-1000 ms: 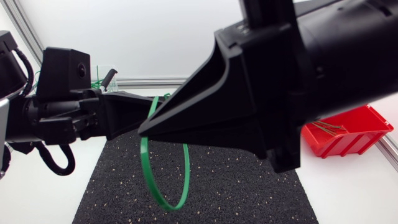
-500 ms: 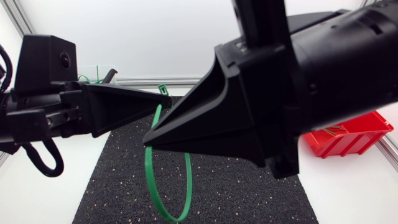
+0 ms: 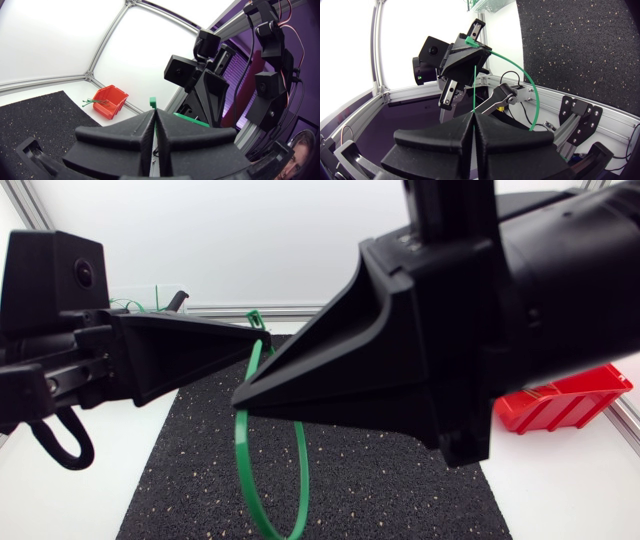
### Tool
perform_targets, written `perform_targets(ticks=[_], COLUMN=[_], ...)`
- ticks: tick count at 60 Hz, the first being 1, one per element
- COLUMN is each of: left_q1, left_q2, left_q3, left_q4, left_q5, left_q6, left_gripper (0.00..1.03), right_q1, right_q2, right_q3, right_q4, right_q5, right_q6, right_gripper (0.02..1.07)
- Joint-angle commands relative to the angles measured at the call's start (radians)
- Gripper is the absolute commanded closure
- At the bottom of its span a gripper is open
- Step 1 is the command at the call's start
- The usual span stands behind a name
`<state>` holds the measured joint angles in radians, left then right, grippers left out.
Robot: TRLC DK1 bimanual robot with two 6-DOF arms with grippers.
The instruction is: Take a green cable tie from the red box, thread the tail through the head to close it, then place it in the transparent bin on the left.
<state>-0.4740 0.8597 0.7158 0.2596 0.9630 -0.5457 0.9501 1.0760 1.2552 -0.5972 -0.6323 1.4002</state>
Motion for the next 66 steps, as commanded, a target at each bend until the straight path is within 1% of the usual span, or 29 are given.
perform_targets(ticks=[1, 21, 39, 66], left_q1=[-0.008, -0.023, -0.023, -0.023], left_q2=[-0.016, -0.013, -0.021, -0.048], left_q3=[-0.029, -0.033, -0.036, -0.049], left_q4=[0.006, 0.006, 0.006, 0.003], left_q5=[-0.001, -0.014, -0.015, -0.014], left_q6=[0.004, 0.023, 0.032, 0.032], left_gripper=[1.0, 1.0, 1.0, 1.0], right_q1=[0.01, 0.004, -0.022, -0.043], right_q2=[-0.007, 0.013, 0.025, 0.025], right_q3=[-0.011, -0.023, -0.051, -0.057], right_q4=[0.02, 0.053, 0.088, 0.106], right_q5=[-0.006, -0.006, -0.012, -0.017], right_q6=[0.026, 0.026, 0.022, 0.016], right_gripper=[1.02, 1.02, 1.02, 1.02])
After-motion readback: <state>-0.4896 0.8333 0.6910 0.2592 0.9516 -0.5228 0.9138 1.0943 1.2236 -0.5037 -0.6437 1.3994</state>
